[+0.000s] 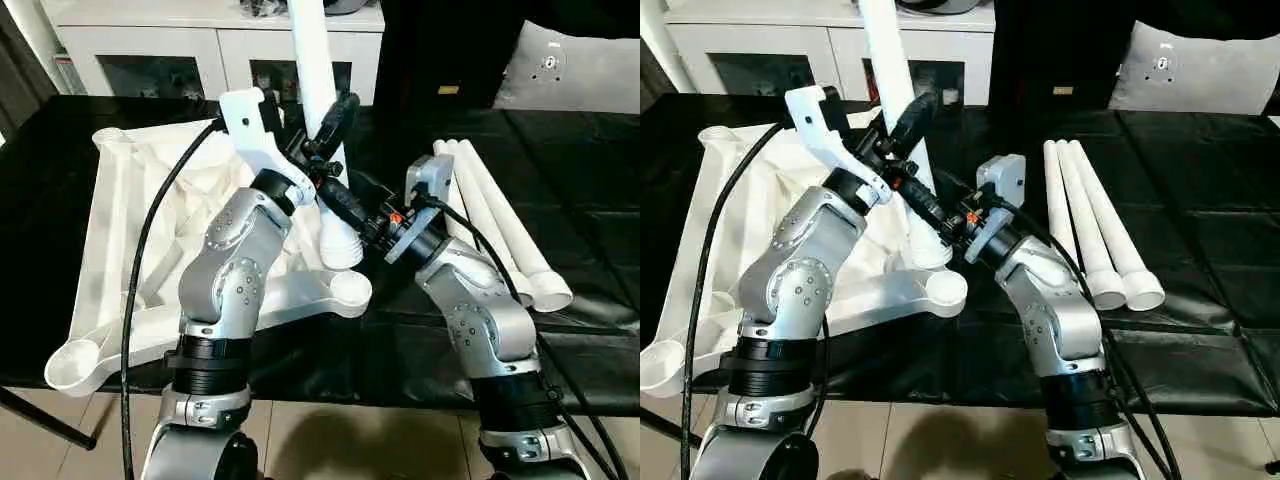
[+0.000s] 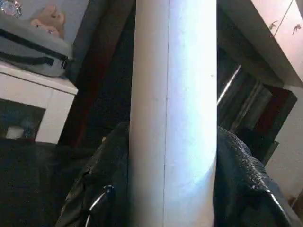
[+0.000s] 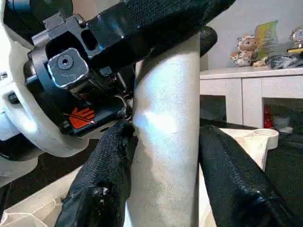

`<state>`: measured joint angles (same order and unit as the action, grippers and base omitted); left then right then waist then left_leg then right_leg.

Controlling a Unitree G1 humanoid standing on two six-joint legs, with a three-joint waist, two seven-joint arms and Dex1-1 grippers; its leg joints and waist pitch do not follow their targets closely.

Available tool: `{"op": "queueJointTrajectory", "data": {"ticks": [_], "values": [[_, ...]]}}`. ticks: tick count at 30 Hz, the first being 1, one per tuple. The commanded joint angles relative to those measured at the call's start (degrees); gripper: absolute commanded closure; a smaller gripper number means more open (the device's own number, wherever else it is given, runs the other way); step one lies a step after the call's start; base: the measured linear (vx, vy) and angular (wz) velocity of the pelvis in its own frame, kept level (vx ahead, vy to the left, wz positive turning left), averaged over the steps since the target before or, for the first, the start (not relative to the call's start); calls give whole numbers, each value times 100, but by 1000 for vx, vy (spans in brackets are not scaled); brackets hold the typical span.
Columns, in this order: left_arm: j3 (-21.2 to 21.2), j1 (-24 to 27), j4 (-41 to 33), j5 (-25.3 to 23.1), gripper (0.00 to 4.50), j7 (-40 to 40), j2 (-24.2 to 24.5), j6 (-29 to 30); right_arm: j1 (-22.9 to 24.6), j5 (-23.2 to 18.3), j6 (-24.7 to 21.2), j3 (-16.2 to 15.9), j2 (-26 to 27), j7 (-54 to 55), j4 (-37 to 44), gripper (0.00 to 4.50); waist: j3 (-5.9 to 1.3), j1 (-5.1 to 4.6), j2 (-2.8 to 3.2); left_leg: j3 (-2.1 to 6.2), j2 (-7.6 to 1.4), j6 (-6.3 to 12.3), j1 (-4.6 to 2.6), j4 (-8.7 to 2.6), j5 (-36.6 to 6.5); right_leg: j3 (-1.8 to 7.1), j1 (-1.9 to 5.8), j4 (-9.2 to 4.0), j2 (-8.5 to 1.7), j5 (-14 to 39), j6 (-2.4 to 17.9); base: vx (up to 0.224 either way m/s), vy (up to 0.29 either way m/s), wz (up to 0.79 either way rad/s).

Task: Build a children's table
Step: Pick table leg

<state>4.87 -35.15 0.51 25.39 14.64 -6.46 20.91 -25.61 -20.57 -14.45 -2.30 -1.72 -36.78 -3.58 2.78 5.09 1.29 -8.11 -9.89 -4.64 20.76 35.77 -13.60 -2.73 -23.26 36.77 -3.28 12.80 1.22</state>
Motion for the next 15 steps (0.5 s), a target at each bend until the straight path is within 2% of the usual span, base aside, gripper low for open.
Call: {"op": "queueJointTrajectory", "data": {"ticks": [1,7,10,12,14,15], "values": [[84,-72,123,6,266,-84,79,46,-11,34,-24,-40,-97,-8,-6,199,-384,7,-9,44,-229,523,41,-362,408,282,445,-337,-422,-895,1326,0,0,0],[185,-92,123,104,268,-27,179,143,-7,-31,-107,85,-325,-87,35,156,-387,12,-13,44,-231,546,47,-358,409,279,453,-329,-423,-955,1352,0,0,0],[218,-97,123,183,268,39,242,188,-55,44,162,308,-383,97,14,124,-386,13,-23,35,-227,539,48,-355,434,280,450,-328,-426,-925,1342,0,0,0],[229,-92,157,232,268,84,270,204,-145,-305,-534,412,-737,-190,40,111,-390,17,-21,39,-218,557,39,-351,476,277,460,-326,-407,-953,1353,0,0,0],[230,-92,161,243,268,92,271,211,-154,-328,-587,419,-779,-223,41,107,-395,26,-23,33,-216,617,34,-337,508,281,456,-323,-402,-1004,1390,0,0,0],[222,-86,167,267,268,142,283,231,-191,-490,-902,467,-933,-366,34,105,-397,24,-24,31,-220,626,42,-334,529,281,453,-318,-407,-1020,1391,0,0,0]]}}
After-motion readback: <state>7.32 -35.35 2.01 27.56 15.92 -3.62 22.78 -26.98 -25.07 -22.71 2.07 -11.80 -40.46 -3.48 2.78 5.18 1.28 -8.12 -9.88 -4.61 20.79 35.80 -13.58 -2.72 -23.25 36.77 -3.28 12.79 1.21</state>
